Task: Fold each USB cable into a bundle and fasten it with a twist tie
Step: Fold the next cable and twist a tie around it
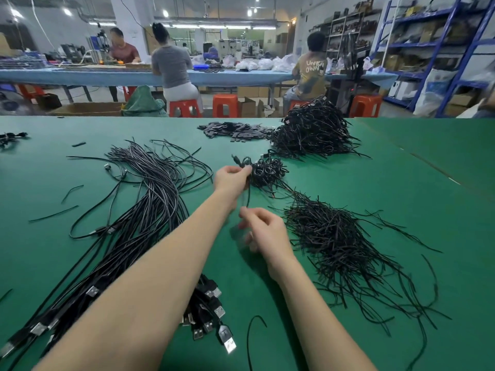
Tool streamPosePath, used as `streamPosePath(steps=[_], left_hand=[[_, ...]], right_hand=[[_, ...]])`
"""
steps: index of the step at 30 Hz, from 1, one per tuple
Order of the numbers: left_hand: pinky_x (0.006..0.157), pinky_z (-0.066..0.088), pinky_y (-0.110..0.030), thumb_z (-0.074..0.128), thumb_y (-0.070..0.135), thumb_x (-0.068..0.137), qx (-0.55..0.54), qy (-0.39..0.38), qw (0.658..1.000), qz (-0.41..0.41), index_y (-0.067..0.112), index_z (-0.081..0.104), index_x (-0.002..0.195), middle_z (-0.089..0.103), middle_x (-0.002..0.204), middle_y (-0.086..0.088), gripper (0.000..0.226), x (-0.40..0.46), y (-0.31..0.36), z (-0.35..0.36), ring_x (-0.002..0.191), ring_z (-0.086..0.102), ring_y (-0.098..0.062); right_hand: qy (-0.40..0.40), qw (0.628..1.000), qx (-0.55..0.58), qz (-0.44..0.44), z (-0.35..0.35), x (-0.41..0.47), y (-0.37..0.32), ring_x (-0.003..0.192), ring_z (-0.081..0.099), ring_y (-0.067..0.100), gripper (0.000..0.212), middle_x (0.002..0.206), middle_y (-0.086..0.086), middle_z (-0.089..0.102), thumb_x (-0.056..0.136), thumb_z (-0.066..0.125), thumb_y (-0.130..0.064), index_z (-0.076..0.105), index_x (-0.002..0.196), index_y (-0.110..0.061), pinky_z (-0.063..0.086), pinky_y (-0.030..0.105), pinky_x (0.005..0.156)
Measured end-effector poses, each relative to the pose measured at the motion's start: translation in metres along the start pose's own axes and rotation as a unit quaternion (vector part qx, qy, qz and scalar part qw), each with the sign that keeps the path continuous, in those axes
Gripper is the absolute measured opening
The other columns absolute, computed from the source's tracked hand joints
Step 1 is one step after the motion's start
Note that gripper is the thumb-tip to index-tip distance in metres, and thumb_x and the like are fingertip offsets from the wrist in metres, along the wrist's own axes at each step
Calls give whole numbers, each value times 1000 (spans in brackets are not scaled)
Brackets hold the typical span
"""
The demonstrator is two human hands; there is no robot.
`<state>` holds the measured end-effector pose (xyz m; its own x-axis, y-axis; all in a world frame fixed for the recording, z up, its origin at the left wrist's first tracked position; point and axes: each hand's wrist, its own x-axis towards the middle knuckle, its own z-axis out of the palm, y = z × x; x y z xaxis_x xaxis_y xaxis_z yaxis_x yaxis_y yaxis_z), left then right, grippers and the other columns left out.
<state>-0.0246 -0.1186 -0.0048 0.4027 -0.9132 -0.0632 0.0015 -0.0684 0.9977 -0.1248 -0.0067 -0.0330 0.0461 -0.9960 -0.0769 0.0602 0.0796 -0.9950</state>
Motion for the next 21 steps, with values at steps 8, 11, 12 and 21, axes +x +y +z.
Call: streamPosePath(steps=[8,11,12,21], left_hand=[[107,44,-37,62,36,95,297,-84,951,36,18,56,130,61,130,-7,40,43,7,13,120,55,-25],[112,36,-34,50,39,100,418,-84,900,94,24,55,131,63,131,-6,35,46,5,5,129,49,-29],[113,35,-33,47,38,101,424,-93,895,100,24,55,132,63,133,-6,34,47,4,2,129,48,-29],[98,41,-29,58,27,97,376,-79,916,117,12,60,121,64,125,-8,29,27,-9,-16,116,57,-25]], right_hand=[[-13,989,-130,-67,2,-2,11,49,50,1,23,69,1,73,94,66,-28,71,74,-17,42,23,61],[-19,985,-156,-74,3,-2,13,51,51,0,25,68,-4,73,93,64,-31,71,74,-16,41,19,60],[-23,982,-172,-78,4,-2,14,51,52,-2,25,68,-6,74,93,64,-32,72,75,-17,39,16,58],[-9,976,-196,-93,3,-1,15,51,52,-1,23,66,-2,72,91,65,-28,72,73,-16,39,13,57]])
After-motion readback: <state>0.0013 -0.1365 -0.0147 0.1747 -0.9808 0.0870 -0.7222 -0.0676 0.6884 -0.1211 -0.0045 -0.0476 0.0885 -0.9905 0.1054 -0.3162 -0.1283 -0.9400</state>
